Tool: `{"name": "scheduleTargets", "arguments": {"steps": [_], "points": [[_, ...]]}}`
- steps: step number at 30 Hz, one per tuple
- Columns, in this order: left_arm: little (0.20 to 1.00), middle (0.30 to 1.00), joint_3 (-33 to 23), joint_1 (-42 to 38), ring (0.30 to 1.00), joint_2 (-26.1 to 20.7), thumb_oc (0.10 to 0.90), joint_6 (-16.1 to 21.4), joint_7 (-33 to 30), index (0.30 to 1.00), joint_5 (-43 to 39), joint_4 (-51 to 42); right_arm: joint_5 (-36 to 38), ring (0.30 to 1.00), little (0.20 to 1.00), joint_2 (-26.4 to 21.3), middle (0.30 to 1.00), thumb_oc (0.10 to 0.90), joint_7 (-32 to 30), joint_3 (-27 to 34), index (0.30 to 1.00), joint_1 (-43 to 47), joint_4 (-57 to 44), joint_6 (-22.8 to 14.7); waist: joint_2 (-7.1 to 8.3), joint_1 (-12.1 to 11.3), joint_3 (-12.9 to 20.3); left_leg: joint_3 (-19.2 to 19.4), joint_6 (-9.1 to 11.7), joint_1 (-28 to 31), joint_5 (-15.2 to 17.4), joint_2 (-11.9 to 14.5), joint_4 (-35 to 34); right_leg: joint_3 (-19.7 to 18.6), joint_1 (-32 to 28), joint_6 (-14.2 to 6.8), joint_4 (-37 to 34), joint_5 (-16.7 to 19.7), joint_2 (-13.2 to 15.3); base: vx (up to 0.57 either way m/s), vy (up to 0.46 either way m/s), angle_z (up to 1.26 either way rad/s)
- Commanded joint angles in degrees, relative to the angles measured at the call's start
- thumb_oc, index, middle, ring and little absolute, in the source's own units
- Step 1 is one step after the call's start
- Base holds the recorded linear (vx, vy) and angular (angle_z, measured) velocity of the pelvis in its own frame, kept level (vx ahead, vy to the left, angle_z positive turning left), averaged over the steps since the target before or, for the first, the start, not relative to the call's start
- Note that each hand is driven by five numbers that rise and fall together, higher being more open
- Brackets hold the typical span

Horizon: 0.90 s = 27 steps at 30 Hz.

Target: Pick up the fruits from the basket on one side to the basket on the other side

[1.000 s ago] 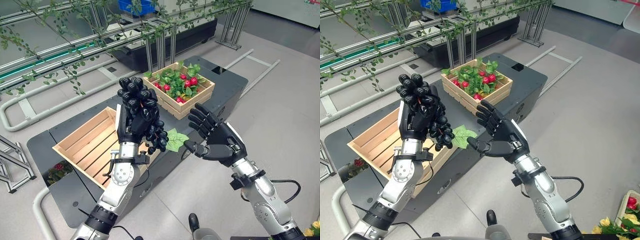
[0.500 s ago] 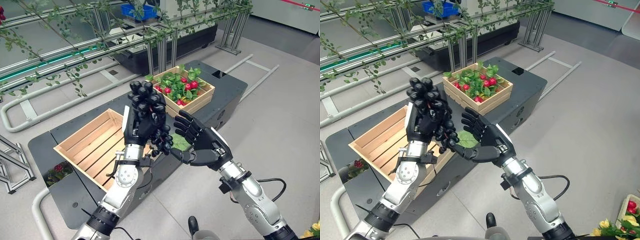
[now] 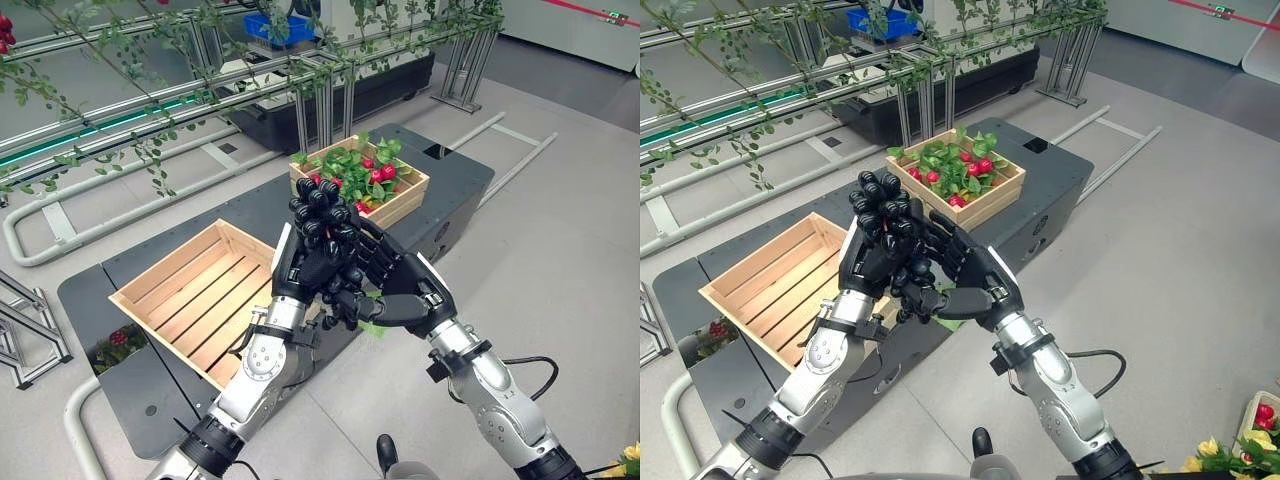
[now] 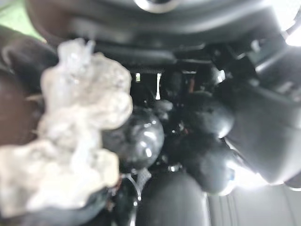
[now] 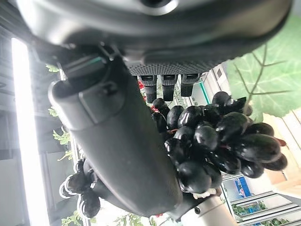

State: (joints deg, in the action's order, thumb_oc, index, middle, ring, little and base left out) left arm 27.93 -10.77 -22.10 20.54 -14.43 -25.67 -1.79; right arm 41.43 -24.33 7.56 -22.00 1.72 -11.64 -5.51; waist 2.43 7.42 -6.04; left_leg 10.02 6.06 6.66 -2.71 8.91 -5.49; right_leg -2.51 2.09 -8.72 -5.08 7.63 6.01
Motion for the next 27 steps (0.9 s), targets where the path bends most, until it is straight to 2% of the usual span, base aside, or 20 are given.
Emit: {"name": "scheduleTargets", "arguments": {"steps": [1, 5, 12, 20, 23, 27], "points": [[0.3, 0.3, 2.3, -6.3, 0.3, 0.7, 0.4, 6.1, 2.2, 0.3, -0.5, -5.2, 3.2, 0.9, 0.9, 2.4, 0.9, 0.8, -0.7, -0.7, 0.9, 7.1, -4.0, -8.4, -1.08, -1.1, 3.6, -1.1, -2.5, -0.6, 3.7, 0.5, 0.5, 1.4, -3.2, 1.9, 0.1, -4.8, -1.9, 0.0, 0.0, 0.0], [0.3, 0.3, 1.9, -6.3, 0.3, 0.5, 0.4, 7.5, 0.9, 0.3, 0.4, -5.9, 0.4, 0.9, 0.9, 2.0, 0.9, 0.8, -2.0, -0.7, 0.9, 6.5, -3.1, -9.4, -1.08, -1.0, 3.6, -1.0, -2.4, -0.6, 3.5, 0.7, 0.5, 1.6, -3.2, 1.9, 0.1, -4.7, -1.9, 0.0, 0.0, 0.0], [0.3, 0.3, -0.7, -6.1, 0.3, -0.5, 0.4, 10.6, -0.4, 0.3, 0.3, -7.8, 2.5, 0.9, 0.9, 1.1, 0.9, 0.8, -3.2, 1.7, 0.9, 4.8, -2.2, -10.6, -1.27, -0.8, 3.3, -1.2, -2.3, -1.0, 3.4, 0.7, 0.5, 1.3, -2.8, 2.0, 0.1, -4.6, -2.1, 0.0, 0.0, 0.0], [0.3, 0.3, -1.1, -5.8, 0.3, -0.6, 0.4, 12.7, 0.8, 0.3, 0.0, -11.1, -3.3, 0.9, 0.9, 1.0, 0.9, 0.8, -4.9, 1.1, 0.9, 0.7, -0.7, -7.3, -1.42, -0.2, 3.1, -1.4, -2.5, -1.3, 3.4, 0.6, 0.5, 1.2, -2.6, 2.0, 0.1, -4.5, -2.0, 0.0, 0.0, 0.0], [0.3, 0.3, 0.2, -6.8, 0.3, -0.8, 0.4, 14.5, 1.9, 0.3, 1.0, -12.0, -6.6, 0.9, 0.9, 0.2, 0.9, 0.8, -10.6, 0.5, 0.9, 0.7, 2.3, -5.8, -1.38, 0.2, 3.0, -1.3, -2.5, -1.2, 3.3, 0.6, 0.5, 0.9, -2.6, 2.0, 0.1, -4.4, -2.1, 0.0, 0.0, 0.0], [0.3, 0.3, 1.4, -7.9, 0.3, -0.6, 0.4, 14.5, 2.7, 0.3, 0.7, -12.4, -8.0, 0.9, 0.9, 0.3, 0.9, 0.8, -11.9, -0.2, 0.9, 1.3, 4.8, -4.3, -1.46, 0.3, 2.9, -1.3, -2.5, -1.2, 3.3, 0.6, 0.5, 1.0, -2.6, 1.9, 0.1, -4.4, -2.0, 0.0, 0.0, 0.0]]}}
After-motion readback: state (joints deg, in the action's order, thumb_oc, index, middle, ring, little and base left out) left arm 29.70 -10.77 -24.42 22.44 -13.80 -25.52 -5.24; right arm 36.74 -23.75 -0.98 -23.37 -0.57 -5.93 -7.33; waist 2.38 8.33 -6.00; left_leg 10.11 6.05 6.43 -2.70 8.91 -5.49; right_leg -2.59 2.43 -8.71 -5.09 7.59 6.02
